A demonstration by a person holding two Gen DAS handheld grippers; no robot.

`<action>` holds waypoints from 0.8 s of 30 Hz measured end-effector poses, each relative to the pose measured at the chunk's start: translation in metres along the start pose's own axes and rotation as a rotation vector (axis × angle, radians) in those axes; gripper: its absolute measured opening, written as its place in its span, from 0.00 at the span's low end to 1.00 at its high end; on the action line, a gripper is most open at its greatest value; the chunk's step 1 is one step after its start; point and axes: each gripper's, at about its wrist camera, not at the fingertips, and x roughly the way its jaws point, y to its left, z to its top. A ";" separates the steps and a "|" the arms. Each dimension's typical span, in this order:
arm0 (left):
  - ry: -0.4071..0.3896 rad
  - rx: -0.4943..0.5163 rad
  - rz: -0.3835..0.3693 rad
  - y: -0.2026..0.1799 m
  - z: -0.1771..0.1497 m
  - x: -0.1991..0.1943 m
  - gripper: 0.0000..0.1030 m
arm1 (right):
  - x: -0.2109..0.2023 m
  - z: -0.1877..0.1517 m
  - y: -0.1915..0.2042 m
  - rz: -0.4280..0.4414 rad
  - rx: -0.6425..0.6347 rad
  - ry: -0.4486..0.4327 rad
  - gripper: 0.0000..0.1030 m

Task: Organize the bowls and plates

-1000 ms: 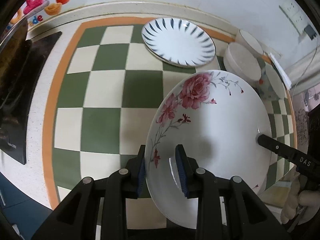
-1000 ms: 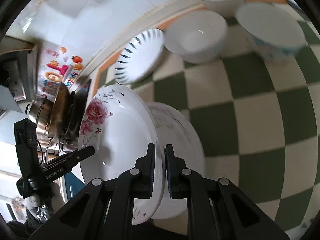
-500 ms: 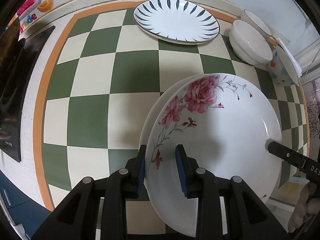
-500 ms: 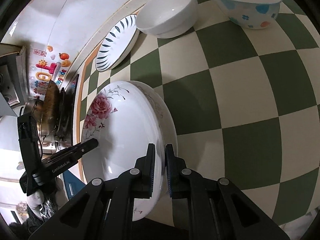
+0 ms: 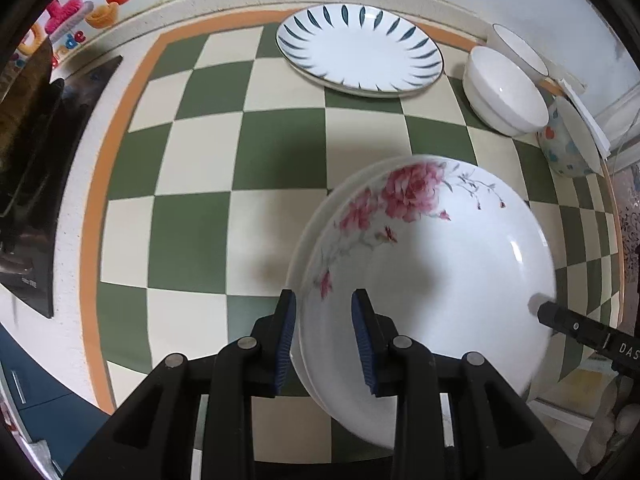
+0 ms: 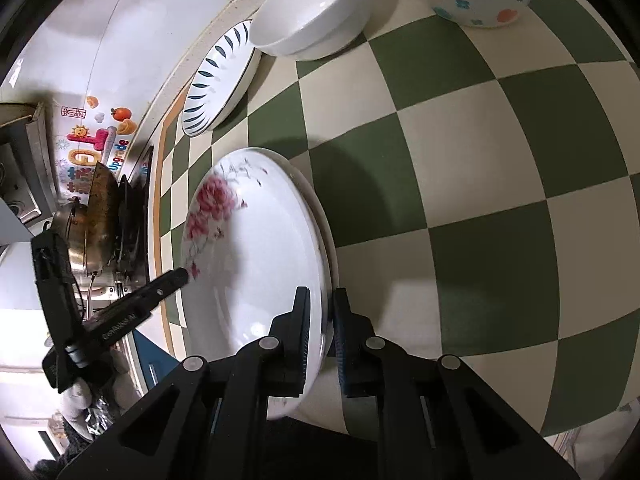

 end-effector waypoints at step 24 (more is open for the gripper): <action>-0.036 -0.133 -0.053 0.071 0.194 -0.004 0.32 | -0.010 0.217 0.135 -0.096 -0.119 -0.134 0.41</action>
